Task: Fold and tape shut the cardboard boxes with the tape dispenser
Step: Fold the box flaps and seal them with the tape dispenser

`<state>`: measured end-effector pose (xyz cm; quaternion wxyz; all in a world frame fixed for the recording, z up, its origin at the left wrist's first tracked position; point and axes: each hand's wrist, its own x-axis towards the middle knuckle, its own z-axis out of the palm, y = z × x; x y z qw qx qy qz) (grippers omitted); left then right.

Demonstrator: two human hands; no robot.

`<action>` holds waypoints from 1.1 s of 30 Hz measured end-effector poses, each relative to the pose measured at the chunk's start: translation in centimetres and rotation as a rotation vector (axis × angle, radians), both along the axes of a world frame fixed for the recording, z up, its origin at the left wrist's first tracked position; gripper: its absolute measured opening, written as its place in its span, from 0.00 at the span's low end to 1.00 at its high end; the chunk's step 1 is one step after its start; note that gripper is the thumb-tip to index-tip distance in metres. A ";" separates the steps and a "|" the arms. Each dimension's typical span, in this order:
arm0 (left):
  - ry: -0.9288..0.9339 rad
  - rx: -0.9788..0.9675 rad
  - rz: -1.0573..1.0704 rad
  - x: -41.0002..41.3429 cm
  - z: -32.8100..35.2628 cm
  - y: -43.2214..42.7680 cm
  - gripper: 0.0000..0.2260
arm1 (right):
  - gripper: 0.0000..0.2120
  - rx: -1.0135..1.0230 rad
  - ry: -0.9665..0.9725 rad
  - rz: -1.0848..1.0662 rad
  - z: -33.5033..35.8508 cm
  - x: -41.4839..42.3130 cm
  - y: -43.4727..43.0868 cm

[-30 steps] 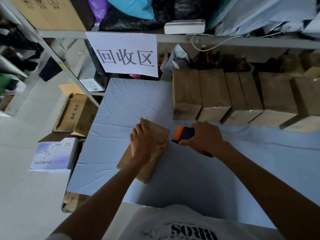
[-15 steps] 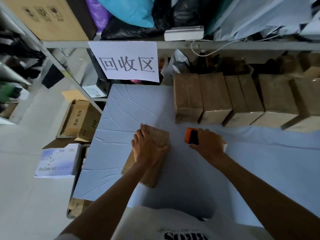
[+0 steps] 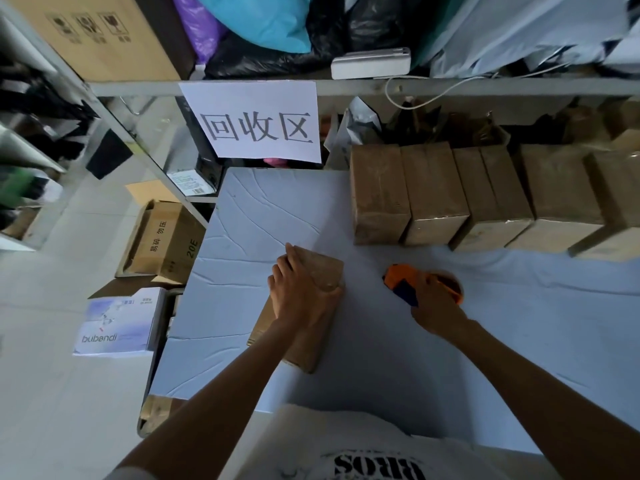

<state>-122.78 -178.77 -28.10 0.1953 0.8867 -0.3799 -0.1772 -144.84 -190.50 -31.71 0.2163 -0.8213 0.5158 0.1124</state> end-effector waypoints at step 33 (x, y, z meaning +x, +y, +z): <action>0.369 -0.643 0.030 -0.2 4.5 1.0 0.23 | 0.08 -0.066 -1.018 -0.150 9.0 6.4 2.5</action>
